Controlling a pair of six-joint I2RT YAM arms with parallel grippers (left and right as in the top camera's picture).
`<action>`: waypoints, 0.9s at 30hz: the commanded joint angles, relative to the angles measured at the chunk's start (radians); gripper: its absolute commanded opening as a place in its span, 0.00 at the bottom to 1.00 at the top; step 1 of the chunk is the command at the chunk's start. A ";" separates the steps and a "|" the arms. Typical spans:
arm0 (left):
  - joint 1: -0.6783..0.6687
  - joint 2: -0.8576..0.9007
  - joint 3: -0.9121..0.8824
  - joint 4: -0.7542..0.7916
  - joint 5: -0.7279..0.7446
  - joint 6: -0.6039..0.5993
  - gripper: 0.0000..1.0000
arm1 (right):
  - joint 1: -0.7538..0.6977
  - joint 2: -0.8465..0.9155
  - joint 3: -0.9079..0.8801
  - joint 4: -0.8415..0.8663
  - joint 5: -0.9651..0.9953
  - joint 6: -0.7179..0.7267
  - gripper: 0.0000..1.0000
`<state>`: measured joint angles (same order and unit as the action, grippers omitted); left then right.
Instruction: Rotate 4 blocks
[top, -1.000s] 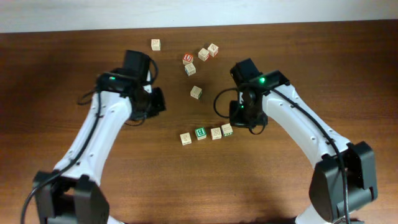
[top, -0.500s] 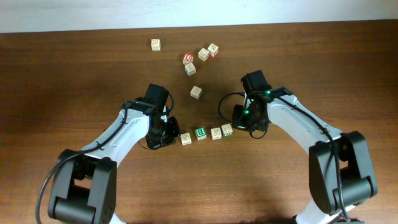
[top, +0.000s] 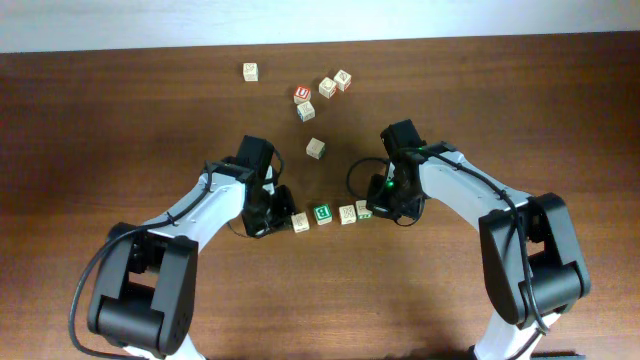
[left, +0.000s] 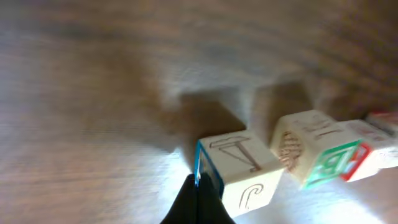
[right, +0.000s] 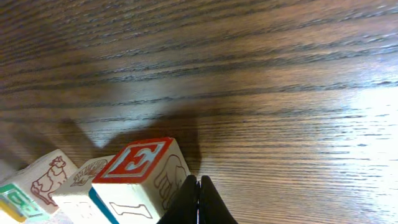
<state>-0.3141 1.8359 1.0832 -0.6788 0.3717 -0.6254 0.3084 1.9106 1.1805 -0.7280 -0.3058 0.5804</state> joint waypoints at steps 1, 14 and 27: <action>-0.011 0.010 -0.004 0.042 0.036 0.013 0.00 | 0.007 0.003 -0.002 0.004 -0.024 0.007 0.04; -0.026 0.010 -0.004 0.173 0.044 0.012 0.00 | 0.061 0.003 -0.002 0.033 -0.042 -0.031 0.05; -0.023 0.010 -0.004 0.140 0.043 0.012 0.04 | 0.068 0.003 0.050 -0.064 -0.041 -0.133 0.23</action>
<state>-0.3336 1.8366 1.0817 -0.5060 0.3878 -0.6250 0.3634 1.9106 1.1919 -0.7689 -0.3309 0.4900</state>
